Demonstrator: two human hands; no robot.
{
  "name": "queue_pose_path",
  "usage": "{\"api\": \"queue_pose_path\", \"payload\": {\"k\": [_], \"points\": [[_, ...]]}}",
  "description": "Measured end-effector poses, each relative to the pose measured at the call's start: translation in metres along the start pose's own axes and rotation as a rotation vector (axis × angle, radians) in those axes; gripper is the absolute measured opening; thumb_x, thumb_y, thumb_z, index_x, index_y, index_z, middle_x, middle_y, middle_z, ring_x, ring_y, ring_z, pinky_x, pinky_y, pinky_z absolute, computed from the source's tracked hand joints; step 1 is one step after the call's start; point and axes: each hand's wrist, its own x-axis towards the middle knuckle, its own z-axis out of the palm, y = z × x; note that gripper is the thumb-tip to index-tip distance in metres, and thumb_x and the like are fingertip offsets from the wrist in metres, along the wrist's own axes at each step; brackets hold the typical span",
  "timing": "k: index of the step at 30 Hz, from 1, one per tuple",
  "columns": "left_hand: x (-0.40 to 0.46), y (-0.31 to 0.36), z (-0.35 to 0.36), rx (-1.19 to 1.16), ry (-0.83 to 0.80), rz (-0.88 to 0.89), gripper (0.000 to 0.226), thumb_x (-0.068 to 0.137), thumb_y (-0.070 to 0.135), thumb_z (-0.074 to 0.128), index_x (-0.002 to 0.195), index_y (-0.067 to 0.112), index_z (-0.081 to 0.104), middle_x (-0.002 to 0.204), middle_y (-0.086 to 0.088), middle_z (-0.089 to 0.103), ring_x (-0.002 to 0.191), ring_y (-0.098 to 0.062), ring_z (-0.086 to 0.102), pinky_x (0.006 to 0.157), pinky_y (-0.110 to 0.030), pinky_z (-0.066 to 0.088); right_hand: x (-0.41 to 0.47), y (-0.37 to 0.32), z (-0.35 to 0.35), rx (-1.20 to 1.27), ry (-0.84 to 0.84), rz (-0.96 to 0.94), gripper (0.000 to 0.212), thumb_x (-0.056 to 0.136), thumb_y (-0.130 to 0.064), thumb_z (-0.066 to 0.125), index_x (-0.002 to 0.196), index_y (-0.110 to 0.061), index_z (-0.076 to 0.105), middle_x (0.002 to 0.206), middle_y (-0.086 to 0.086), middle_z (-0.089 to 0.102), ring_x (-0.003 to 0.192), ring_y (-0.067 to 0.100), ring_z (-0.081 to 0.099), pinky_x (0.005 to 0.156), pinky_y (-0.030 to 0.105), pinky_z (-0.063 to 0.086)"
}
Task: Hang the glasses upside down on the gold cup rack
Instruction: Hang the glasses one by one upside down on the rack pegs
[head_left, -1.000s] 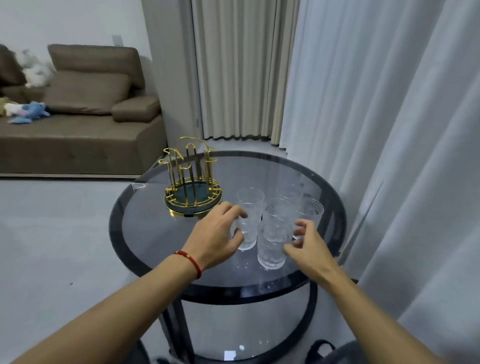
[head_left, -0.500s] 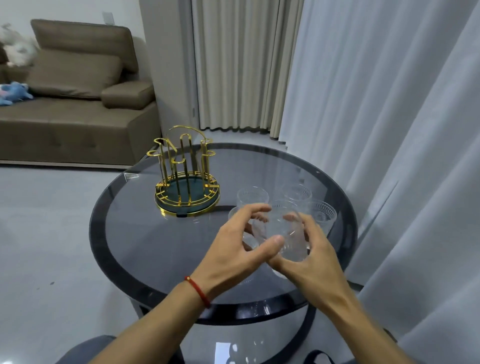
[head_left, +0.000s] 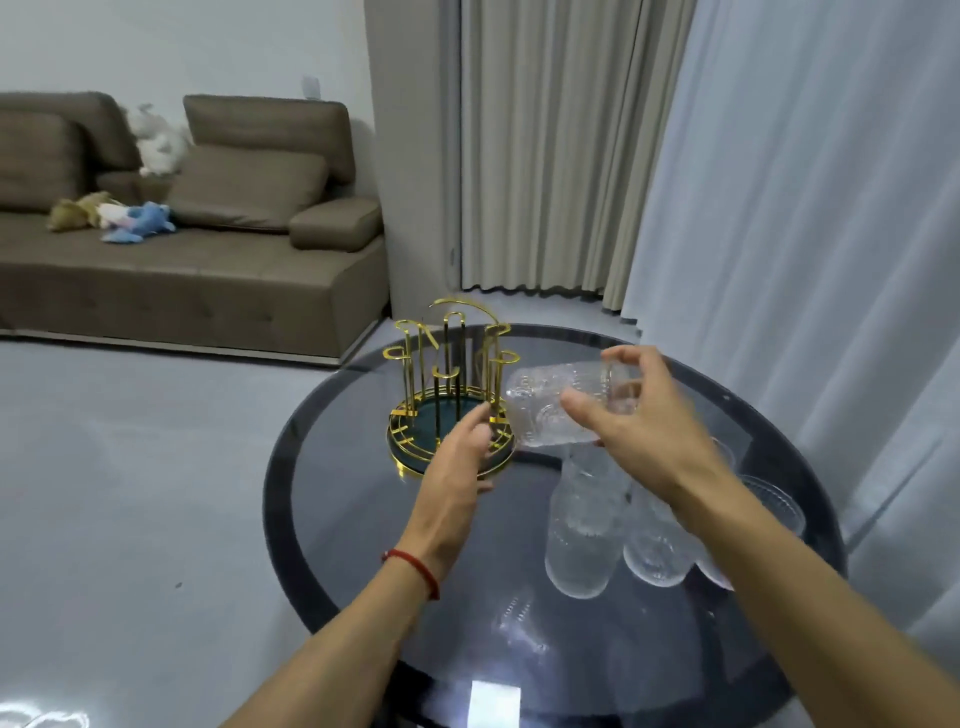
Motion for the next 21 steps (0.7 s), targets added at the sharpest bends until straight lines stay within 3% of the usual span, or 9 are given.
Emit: {"api": "queue_pose_path", "payload": {"k": [2,3,5,9,14,17,21], "points": [[0.007,-0.035,-0.016,0.58,0.173,-0.003,0.064,0.097,0.056,0.046,0.153,0.027,0.035,0.156,-0.009,0.035,0.144,-0.026,0.031,0.112,-0.041,0.035,0.03,-0.004,-0.003,-0.068,0.112,-0.036,0.067,0.082,-0.05,0.079,0.137,-0.034,0.044,0.134,0.002,0.054,0.12,0.022,0.055,0.096,0.037,0.047],[0.009,-0.052,-0.019,0.815,0.173,0.007,0.069,0.097,0.055,0.046,0.156,0.025,0.027,0.162,-0.01,0.024,0.15,-0.028,0.017,0.118,-0.047,0.029,0.047,-0.007,-0.004,-0.083,0.152,-0.053,0.067,0.083,-0.048,0.079,0.138,-0.032,0.045,0.135,0.005,0.054,0.12,0.023,0.054,0.095,0.036,0.044],[0.012,-0.077,-0.022,1.035,0.099,0.042,0.075,0.097,0.057,0.04,0.16,0.031,0.007,0.169,-0.005,-0.001,0.155,-0.024,-0.006,0.124,-0.053,0.012,0.082,-0.014,-0.002,-0.09,0.206,-0.08,0.066,0.084,-0.045,0.077,0.141,-0.028,0.046,0.136,0.009,0.054,0.122,0.026,0.053,0.096,0.035,0.043],[0.023,-0.104,-0.025,1.203,-0.002,0.001,0.075,0.097,0.063,0.023,0.154,0.038,-0.02,0.164,0.002,-0.032,0.149,-0.019,-0.03,0.124,-0.056,-0.005,0.155,-0.034,0.022,-0.124,0.237,-0.111,0.071,0.085,-0.047,0.075,0.147,-0.027,0.046,0.143,0.008,0.054,0.131,0.028,0.052,0.11,0.045,0.043],[0.028,-0.109,-0.021,1.236,-0.019,-0.037,0.077,0.095,0.065,0.017,0.145,0.041,-0.037,0.155,0.004,-0.045,0.142,-0.018,-0.041,0.119,-0.057,-0.017,0.228,-0.056,0.072,-0.227,-0.011,-0.173,0.081,0.08,-0.042,0.083,0.15,-0.021,0.047,0.152,0.004,0.052,0.136,0.027,0.051,0.114,0.043,0.041],[0.028,-0.107,-0.022,1.223,-0.029,-0.038,0.077,0.095,0.064,0.019,0.143,0.044,-0.038,0.154,0.007,-0.047,0.141,-0.014,-0.043,0.118,-0.056,-0.019,0.254,-0.062,0.098,-0.276,-0.161,-0.121,0.09,0.073,-0.042,0.09,0.147,-0.016,0.046,0.147,0.006,0.054,0.124,0.027,0.058,0.105,0.047,0.051],[0.027,-0.108,-0.021,1.224,-0.022,-0.022,0.077,0.094,0.062,0.02,0.145,0.044,-0.036,0.155,0.007,-0.045,0.142,-0.017,-0.042,0.116,-0.055,-0.02,0.273,-0.056,0.125,-0.364,-0.449,-0.123,0.088,0.068,-0.034,0.093,0.144,-0.016,0.051,0.144,0.005,0.055,0.121,0.026,0.057,0.092,0.037,0.057]]}}
